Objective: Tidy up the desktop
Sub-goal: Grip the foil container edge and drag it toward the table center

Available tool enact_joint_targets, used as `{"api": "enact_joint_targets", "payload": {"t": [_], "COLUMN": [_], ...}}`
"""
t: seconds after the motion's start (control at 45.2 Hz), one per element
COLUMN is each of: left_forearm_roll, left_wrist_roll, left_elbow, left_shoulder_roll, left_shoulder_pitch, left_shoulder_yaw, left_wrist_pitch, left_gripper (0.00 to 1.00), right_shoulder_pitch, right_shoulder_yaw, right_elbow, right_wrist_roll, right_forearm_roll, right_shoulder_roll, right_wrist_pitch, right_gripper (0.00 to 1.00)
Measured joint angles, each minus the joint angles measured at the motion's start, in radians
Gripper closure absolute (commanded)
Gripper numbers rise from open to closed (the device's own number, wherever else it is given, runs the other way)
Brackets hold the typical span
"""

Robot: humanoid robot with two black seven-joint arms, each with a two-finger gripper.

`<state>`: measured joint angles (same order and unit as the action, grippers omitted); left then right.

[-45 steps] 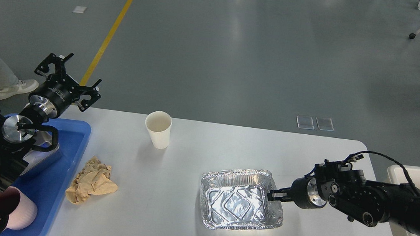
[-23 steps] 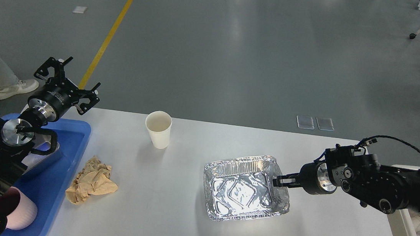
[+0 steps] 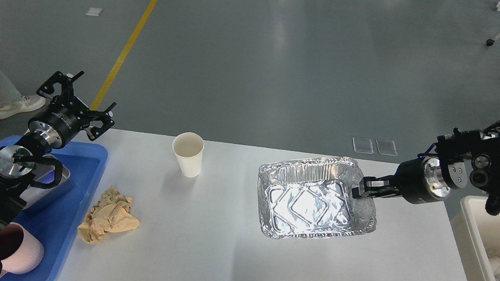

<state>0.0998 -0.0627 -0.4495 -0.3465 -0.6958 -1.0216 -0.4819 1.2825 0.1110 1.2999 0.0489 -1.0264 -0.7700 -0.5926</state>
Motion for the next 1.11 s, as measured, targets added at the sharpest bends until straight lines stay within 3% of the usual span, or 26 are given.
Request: {"api": "enact_joint_targets", "payload": {"t": [0.288,0.531,0.775,0.974,1.107], "left_forearm_roll": [-0.001,-0.002,-0.093,-0.275,-0.283], "left_wrist_roll": [-0.001,-0.001,0.015,0.079,0.072], "left_elbow": [0.003,0.003,0.003,-0.001,-0.029], "left_shoulder_roll": [-0.021,-0.038,-0.094,-0.132,-0.123], "left_shoulder_pitch": [0.008,0.016,0.029,0.036,0.031], "left_shoulder_yaw": [0.000,0.001,0.020,0.061,0.065], "left_wrist_pitch": [-0.035,-0.049,-0.073,-0.103,-0.120], "left_gripper": [0.03,0.03,0.03,0.03,0.03], "right_shoulder_pitch": [0.115,0.140,0.141,0.139,0.138], "right_shoulder_yaw": [0.006,0.045,0.066,0.074,0.082], "right_elbow": [0.038,0.025,0.010,-0.003,-0.005], "right_wrist_roll": [-0.058,-0.157,-0.172,-0.173,-0.173], "right_forearm_roll": [0.227,0.312,0.312,0.312,0.309], "right_shoulder_roll": [0.072,0.181,0.211,0.216,0.216], "right_wrist_pitch": [-0.022,-0.009,-0.008,-0.003,-0.003], "right_gripper": [1.00,1.00,1.00,1.00,1.00]}}
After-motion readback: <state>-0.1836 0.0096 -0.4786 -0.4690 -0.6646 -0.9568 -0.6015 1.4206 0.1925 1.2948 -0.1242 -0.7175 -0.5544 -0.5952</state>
